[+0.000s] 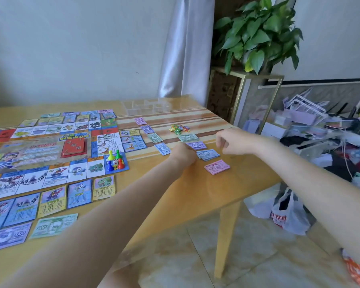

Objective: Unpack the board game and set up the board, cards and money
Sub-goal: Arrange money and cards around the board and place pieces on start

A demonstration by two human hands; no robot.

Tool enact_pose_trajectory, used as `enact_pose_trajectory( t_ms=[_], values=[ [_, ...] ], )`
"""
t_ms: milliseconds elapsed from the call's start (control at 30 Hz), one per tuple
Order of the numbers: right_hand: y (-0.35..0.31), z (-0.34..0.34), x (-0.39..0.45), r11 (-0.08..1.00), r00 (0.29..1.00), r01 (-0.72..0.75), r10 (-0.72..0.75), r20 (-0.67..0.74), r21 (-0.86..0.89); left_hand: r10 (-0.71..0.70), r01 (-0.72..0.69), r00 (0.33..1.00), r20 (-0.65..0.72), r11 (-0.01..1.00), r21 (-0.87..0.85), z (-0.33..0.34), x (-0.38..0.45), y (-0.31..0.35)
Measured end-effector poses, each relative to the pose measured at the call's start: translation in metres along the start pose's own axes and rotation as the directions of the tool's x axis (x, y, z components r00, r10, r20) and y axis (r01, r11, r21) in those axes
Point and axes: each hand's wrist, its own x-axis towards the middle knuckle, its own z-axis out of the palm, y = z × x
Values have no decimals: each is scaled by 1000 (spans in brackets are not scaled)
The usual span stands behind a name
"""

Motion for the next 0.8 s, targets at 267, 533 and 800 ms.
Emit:
enact_pose_trajectory(
  t_ms=[267, 533, 800],
  values=[
    [-6, 32, 20, 917, 943, -287, 321, -89, 276, -60, 61, 998, 8, 992, -109, 9, 14, -2],
    [-18, 26, 22, 947, 964, -241, 259, -60, 211, -34, 41, 998, 53, 989, -143, 0, 15, -4],
    [-78, -21, 70, 960, 987, -3, 47, -151, 280, 221, -182, 967, -124, 948, 262, -102, 12, 11]
  ],
)
